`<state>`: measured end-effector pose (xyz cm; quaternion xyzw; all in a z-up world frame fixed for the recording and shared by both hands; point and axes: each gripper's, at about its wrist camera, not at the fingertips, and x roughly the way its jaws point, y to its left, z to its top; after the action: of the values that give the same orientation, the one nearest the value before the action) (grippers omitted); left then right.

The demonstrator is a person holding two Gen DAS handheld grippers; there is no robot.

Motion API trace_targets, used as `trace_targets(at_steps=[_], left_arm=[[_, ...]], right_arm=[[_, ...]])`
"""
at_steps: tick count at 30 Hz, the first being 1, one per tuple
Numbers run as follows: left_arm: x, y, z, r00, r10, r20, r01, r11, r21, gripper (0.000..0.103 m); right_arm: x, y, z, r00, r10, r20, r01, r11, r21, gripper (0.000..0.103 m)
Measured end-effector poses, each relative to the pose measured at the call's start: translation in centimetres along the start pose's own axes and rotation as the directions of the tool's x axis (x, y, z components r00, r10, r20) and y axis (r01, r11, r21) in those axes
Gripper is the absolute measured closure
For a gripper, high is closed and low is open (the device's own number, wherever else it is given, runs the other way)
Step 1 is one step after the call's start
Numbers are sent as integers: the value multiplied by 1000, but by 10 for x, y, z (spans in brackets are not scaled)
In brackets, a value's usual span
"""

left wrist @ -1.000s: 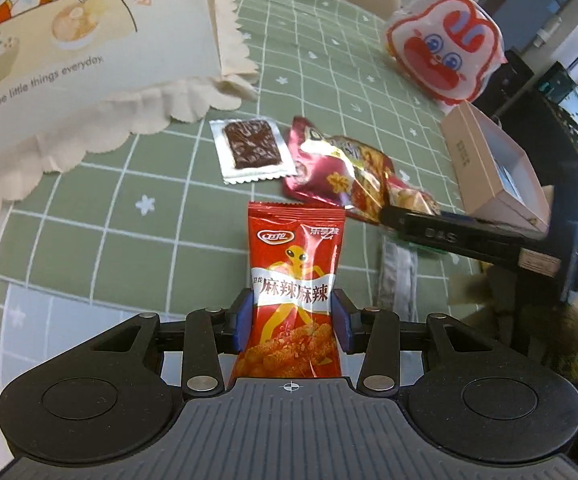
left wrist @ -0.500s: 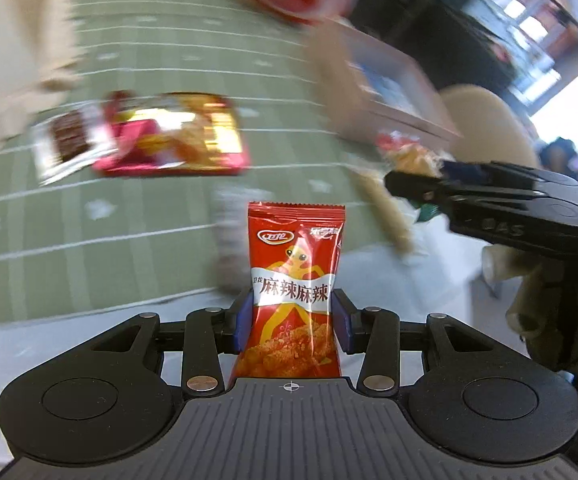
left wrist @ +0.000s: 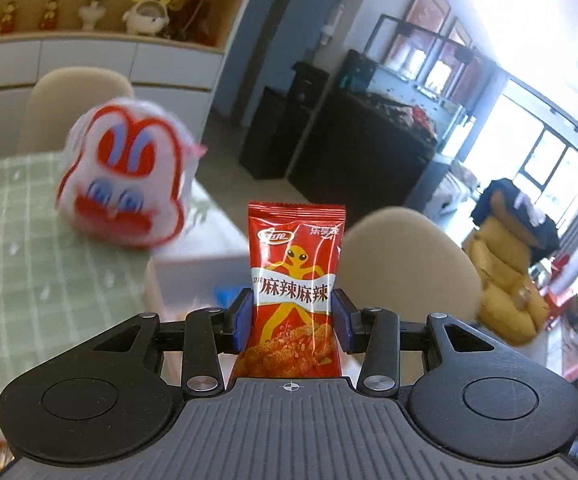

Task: Organize snacks
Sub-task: 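Carry both packets over the pink box and open both tools, then grasp the chocolate square in silver wrapper with the left tool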

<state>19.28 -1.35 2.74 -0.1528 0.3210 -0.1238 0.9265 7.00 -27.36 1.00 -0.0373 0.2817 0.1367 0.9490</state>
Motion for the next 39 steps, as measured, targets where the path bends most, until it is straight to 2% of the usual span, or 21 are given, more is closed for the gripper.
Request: trace_targets(at_steps=[4,8,11,13,15,17,19,22,26,29,31,33,34,36,39], left_arm=[[72,9,6,996,59,-68,-63,996,-59,57],[122,27,-21,984,95,-152,-109,990,-85,55],[142,35,-39,974,107,-199,-122,990,-68,53],[143,36,-43,975,148,-164,-158,986,-47,52],[133,40,-39,986,148,-83,-154,985,-81,53],[116,47,-33,991,133,-24,-135,979,-155,53],[99,50,-28,994,112,7,-109,978,-177,53],[64,48,-36,994,109,14,-106,982,-154,53],[24,56,-75,997,63,-35,-68,979,-194,53],[-8,61,-113,992,66,-108,-87,974,-210,53],[-27,68,-144,985,80,-155,-113,969,-221,53],[-45,76,-168,976,99,-192,-144,962,-233,53],[-54,81,-178,971,116,-210,-165,957,-237,53],[-71,93,-195,961,155,-228,-212,944,-252,53],[-92,120,-212,948,214,-237,-284,904,-318,53]], right_arm=[[-4,-16,-11,999,-50,14,50,999,2,49],[-2,-33,-19,996,-86,16,86,996,34,49],[5,-40,-26,995,-101,-12,101,993,63,49],[10,-45,-30,994,-100,-30,102,992,69,49],[15,-48,-31,995,-94,-43,97,993,67,49],[20,-50,-29,996,-77,-49,80,995,65,49],[30,-51,-23,998,-44,-53,48,997,64,49],[51,-46,-6,998,19,-52,-16,998,61,49],[94,-27,32,990,126,-62,-121,990,67,49],[141,-4,56,977,186,-110,-178,981,73,49],[170,12,69,972,203,-117,-194,978,81,49],[192,25,78,971,228,-69,-222,972,79,47],[203,32,83,972,221,-78,-216,974,67,45],[223,40,92,966,217,-138,-211,976,55,34],[239,44,94,955,224,-192,-212,974,79,34]])
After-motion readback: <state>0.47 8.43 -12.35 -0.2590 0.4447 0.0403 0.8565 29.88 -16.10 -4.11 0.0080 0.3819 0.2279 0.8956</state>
